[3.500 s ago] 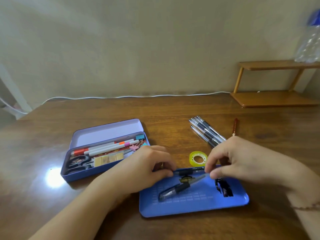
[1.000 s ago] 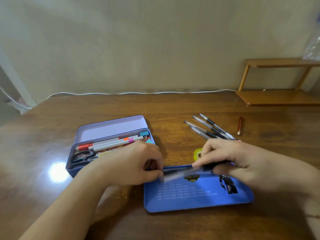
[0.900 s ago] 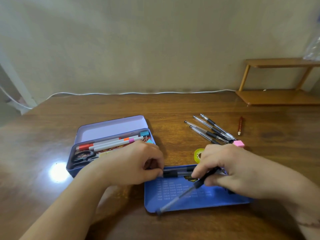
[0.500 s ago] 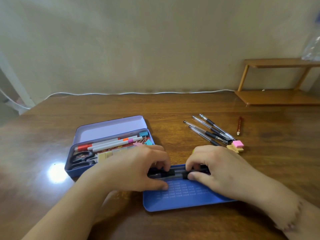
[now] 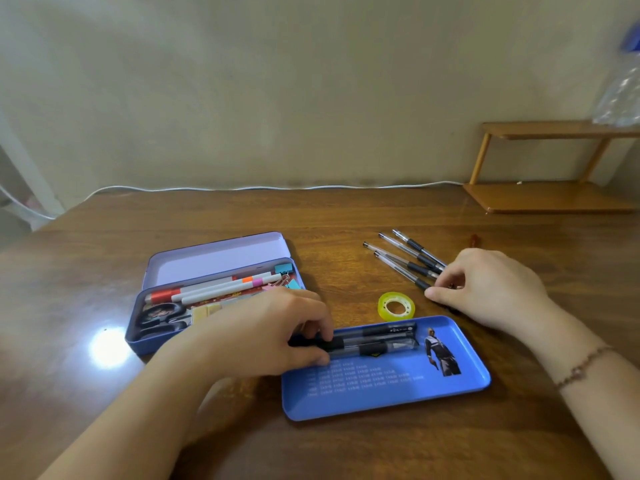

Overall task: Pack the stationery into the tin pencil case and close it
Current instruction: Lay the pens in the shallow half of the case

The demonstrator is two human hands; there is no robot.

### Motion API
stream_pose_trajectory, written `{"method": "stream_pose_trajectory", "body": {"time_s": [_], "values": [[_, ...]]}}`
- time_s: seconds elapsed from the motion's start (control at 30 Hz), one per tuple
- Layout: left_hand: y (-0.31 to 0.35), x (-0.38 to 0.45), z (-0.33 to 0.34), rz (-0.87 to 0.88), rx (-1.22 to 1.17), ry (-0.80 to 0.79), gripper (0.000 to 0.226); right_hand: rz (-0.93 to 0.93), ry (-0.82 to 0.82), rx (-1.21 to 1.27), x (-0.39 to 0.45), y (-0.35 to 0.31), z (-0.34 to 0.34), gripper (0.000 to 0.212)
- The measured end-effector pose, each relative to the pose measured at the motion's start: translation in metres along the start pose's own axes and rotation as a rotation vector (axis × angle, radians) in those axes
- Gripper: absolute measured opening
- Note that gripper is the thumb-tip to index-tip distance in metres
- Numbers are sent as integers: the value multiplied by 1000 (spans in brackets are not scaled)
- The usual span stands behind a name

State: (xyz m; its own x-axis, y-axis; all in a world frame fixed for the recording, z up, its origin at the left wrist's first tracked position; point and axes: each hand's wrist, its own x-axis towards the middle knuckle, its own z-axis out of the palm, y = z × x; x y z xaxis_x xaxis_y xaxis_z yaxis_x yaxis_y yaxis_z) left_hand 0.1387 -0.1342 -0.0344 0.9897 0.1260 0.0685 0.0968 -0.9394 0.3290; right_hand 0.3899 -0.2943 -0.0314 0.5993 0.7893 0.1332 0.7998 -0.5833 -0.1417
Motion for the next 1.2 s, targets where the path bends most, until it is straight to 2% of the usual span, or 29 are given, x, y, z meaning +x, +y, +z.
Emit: {"method": "stream_pose_trajectory", "body": {"time_s": [0.07, 0.13, 0.27, 0.33, 0.43, 0.5, 0.57, 0.7, 0.83, 0.93, 1.03, 1.13, 1.2], "values": [[0, 0, 1, 23, -6, 31, 22, -11, 25, -50, 0, -4, 1, 21], [1, 1, 2, 39, -32, 180, 24, -31, 99, 31, -2, -4, -1, 18], [12, 10, 4, 34, -177, 726, 38, -234, 415, 612, -15, -9, -16, 14], [17, 13, 4, 56, -168, 814, 39, -361, 364, 881, -29, -26, -21, 13], [21, 13, 5, 102, -35, 759, 30, -545, 229, 1138, -44, -48, -20, 16], [23, 11, 5, 104, -19, 700, 27, -590, 254, 1232, -48, -55, -19, 17], [27, 9, 3, 176, -144, 604, 20, -616, 294, 1299, -51, -61, -17, 22], [35, 7, 4, 308, -344, 470, 16, -695, 388, 1214, -58, -70, -6, 17], [36, 10, 7, 328, -365, 576, 10, -699, 361, 1166, -61, -73, -3, 25], [36, 11, 10, 282, -558, 631, 15, -682, 312, 919, -57, -73, -4, 32], [32, 13, 13, 186, -768, 634, 19, -662, 304, 871, -56, -65, -6, 34], [34, 14, 11, 168, -726, 612, 20, -676, 271, 778, -55, -57, -10, 28], [32, 10, 7, 134, -664, 541, 24, -687, 238, 724, -52, -51, -12, 28]]}}
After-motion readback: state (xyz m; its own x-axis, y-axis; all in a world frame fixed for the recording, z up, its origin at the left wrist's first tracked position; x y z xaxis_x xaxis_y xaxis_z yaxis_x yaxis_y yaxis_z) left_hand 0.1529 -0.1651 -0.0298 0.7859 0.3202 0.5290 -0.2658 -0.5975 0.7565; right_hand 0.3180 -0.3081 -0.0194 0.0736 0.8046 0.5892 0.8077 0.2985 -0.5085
